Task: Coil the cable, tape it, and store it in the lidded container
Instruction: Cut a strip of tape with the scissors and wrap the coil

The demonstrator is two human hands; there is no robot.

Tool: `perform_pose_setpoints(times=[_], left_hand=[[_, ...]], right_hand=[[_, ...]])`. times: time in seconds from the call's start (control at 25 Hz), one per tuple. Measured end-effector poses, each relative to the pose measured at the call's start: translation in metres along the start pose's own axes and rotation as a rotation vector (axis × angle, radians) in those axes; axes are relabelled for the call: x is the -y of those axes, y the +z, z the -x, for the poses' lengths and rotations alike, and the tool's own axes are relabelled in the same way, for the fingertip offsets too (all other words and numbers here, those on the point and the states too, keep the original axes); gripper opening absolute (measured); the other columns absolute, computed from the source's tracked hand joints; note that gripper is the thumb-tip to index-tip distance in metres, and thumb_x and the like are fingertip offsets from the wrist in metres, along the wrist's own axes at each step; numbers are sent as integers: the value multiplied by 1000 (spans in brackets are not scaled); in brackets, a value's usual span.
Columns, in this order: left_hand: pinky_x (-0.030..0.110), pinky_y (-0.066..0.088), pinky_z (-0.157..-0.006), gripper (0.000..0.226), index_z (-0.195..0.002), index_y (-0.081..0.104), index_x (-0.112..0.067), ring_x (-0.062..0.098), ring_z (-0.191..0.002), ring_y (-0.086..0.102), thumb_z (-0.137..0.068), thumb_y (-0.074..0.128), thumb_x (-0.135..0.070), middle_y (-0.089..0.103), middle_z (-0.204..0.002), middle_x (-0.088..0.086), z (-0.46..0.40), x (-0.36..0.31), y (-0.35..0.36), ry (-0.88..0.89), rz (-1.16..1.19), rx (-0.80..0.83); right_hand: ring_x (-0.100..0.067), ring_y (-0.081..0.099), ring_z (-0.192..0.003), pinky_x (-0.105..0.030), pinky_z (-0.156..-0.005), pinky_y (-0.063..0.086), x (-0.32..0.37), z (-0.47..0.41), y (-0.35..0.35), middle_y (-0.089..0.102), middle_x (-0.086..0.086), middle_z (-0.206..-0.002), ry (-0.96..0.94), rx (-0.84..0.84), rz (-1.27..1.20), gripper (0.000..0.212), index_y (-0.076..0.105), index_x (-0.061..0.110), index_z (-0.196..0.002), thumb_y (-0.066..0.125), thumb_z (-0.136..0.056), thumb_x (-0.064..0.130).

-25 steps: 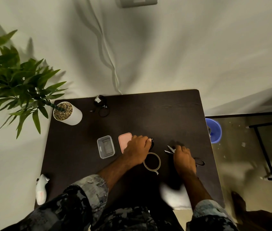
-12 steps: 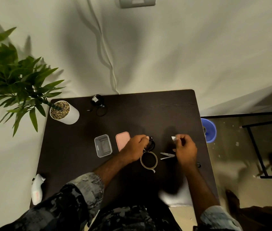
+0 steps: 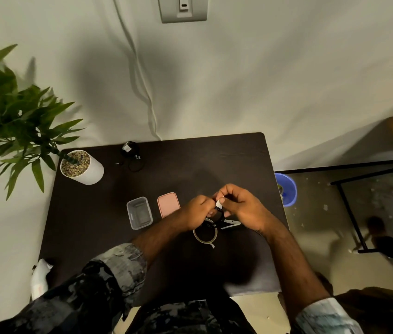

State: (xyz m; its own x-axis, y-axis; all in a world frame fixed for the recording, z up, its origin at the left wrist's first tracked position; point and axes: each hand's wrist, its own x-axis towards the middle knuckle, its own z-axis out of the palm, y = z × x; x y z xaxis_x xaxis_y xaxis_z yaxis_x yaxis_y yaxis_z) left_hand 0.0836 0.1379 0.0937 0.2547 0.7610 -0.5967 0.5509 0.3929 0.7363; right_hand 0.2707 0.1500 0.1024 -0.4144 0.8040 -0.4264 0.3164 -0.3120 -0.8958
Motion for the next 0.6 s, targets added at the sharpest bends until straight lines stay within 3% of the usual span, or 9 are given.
perform_pose_setpoints(times=[0.12,0.24,0.44,0.6], left_hand=[[38,40,-70,37,-65,48,-20,13,-63,45,-101,38,-23,48,-66,-2,-2,-1,10,65,40,37],[34,37,-67,34,-68,52,-14,1,-56,46,-95,38,-31,50,-64,-4,-1,-7,15,89,33,18],[36,37,-68,34,-62,51,-19,14,-66,43,-85,34,-37,50,-66,2,-1,-18,24,97,30,36],[39,39,-70,37,-67,56,-16,18,-70,48,-88,33,-37,55,-72,7,0,-19,31,125,15,70]], right_hand=[[-21,73,-89,-42,-77,62,2,12,-5,74,-12,-104,36,3,64,12,67,21,-102,57,-105,16],[-14,72,-80,-34,-71,62,4,24,-9,75,-6,-96,31,-19,113,12,68,22,-100,59,-104,15],[-2,71,-69,-23,-64,58,7,38,-14,76,0,-88,18,-61,190,10,68,18,-101,61,-103,11],[-8,74,-77,-25,-65,61,0,42,-15,77,1,-90,-18,-103,272,9,69,22,-99,65,-101,15]])
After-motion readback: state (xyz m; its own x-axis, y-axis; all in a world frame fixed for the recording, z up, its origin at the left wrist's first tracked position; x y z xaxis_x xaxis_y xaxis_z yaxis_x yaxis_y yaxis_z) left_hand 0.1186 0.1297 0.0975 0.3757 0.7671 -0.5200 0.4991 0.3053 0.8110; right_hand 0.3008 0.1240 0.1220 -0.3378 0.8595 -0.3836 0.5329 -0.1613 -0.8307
